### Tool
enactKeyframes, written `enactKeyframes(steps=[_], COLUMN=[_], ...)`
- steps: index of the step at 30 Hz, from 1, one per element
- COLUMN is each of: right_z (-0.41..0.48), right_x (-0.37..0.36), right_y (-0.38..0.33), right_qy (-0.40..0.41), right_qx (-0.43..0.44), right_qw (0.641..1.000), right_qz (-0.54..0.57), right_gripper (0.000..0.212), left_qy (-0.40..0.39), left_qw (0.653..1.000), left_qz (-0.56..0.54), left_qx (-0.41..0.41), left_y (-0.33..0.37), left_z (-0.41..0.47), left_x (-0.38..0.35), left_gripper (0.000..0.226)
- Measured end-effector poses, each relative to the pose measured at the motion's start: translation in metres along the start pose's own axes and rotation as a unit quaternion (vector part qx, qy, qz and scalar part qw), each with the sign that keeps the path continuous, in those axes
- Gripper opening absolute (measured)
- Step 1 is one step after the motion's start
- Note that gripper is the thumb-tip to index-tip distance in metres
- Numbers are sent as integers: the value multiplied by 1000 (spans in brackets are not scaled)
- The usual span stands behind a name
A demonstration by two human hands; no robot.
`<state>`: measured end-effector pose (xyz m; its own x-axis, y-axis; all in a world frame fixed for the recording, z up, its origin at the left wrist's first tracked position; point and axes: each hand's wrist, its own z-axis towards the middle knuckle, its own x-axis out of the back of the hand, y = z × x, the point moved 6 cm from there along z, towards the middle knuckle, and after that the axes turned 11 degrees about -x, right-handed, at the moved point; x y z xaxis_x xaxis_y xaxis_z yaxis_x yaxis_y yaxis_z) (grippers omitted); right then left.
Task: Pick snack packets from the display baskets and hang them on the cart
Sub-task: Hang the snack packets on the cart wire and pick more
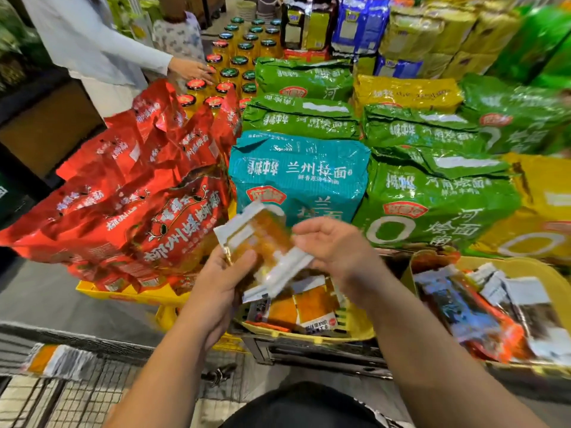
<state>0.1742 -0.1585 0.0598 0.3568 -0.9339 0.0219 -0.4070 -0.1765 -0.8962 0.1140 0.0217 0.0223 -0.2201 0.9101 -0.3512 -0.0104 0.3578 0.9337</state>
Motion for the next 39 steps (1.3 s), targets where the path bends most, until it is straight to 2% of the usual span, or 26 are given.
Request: enactKeyframes(steps=[2,4,6,8,10,11,14,16,19,20,22,24,25,27,29,31,33,35,36,37,39], right_z=[0,6,22,37,44,49,65,68,51,41,13,-10,-17,-20,-11,-1,5,9,11,16,29], right_x=[-8,11,28,29,17,9,-2,4,28,38,48,45,37,15,-14,-43,-56,-40,-27,-14,-6], right_y=[4,10,29,61,87,97,106,96,59,43,9,-24,-38,-57,-61,-54,-43,-31,-24,-15,9], right_qy=[18,99,109,46,-4,-13,20,48,92,112,113,62,39,26,35,10,-23,4,43,79,69], right_qx=[14,18,-54,-183,-265,-266,-209,-208,-171,-130,-58,-2,18,41,39,29,7,-12,-18,-24,-68], right_qw=[993,965,893,812,766,758,741,765,852,894,971,997,999,999,995,992,996,999,996,984,915], right_qz=[-112,-244,-433,-553,-586,-596,-637,-608,-486,-415,-203,-36,-4,-24,-86,-119,-90,-45,-76,-157,-391], right_gripper=[5,11,30,56,74,74,55,51,30,23,21,24,24,24,25,25,23,17,12,9,13], left_qy=[28,55,83,105,109,103,73,50,26,18,3,-9,-18,-41,-51,-64,-66,-50,-40,-29,7], left_qw=[999,998,996,994,994,994,997,998,999,1000,1000,1000,1000,999,999,997,996,996,997,998,1000], left_qz=[14,22,11,-1,-6,-7,-5,6,13,15,21,26,23,13,6,0,34,66,66,50,10], left_qx=[6,13,19,21,26,29,38,37,22,16,5,1,3,5,12,32,39,30,28,25,19], left_y=[1,3,7,7,5,4,6,11,18,19,19,17,16,15,12,9,7,9,10,11,12], left_z=[1,3,6,9,10,10,7,7,8,9,10,11,11,10,11,13,16,17,16,15,14], left_x=[0,13,28,40,43,43,44,49,56,57,56,51,47,39,35,34,42,53,59,64,74], left_gripper=[42,38,36,38,39,38,39,41,41,41,41,39,39,49,75,94,90,81,83,85,70])
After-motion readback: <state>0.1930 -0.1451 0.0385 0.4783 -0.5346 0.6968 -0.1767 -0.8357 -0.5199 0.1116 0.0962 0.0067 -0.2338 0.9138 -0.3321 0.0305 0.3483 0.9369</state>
